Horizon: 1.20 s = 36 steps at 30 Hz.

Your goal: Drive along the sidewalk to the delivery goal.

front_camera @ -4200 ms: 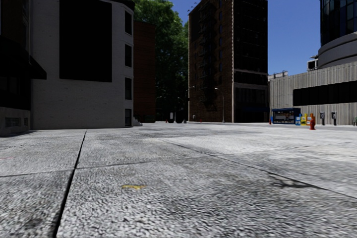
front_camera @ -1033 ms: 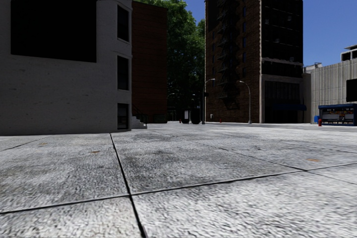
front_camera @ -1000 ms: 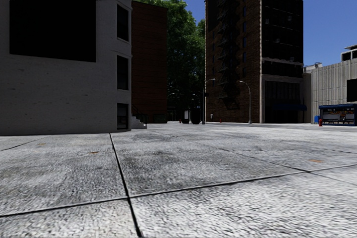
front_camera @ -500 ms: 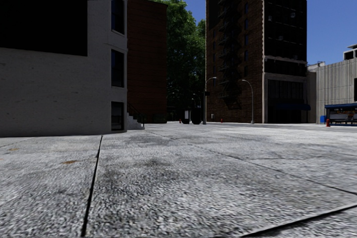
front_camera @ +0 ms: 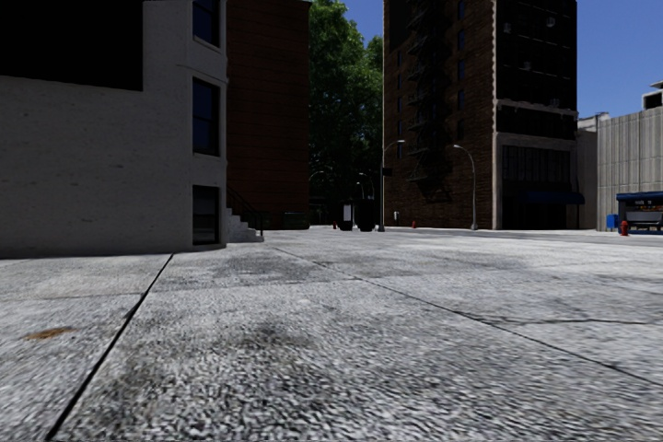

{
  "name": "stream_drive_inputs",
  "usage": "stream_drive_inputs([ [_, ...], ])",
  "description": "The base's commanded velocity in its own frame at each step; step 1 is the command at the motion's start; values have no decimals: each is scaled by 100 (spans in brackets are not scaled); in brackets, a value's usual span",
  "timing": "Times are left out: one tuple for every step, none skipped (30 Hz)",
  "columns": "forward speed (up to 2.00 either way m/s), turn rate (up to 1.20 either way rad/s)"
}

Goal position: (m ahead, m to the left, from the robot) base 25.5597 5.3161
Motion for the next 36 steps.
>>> stream_drive_inputs([
  [200,0],
  [200,0],
  [200,0],
  [200,0],
  [200,0],
  [200,0],
  [200,0],
  [200,0],
  [200,0],
  [200,0],
  [200,0],
  [200,0],
  [200,0],
  [200,0],
  [200,0],
  [200,0],
  [200,0],
  [200,0],
  [200,0],
  [200,0],
  [200,0],
  [200,0],
  [200,0],
  [200,0],
  [200,0],
  [200,0],
  [200,0],
  [200,0],
  [200,0],
  [200,0],
  [200,0],
  [200,0],
  [200,0],
  [200,0],
  [200,0],
  [200,0],
])
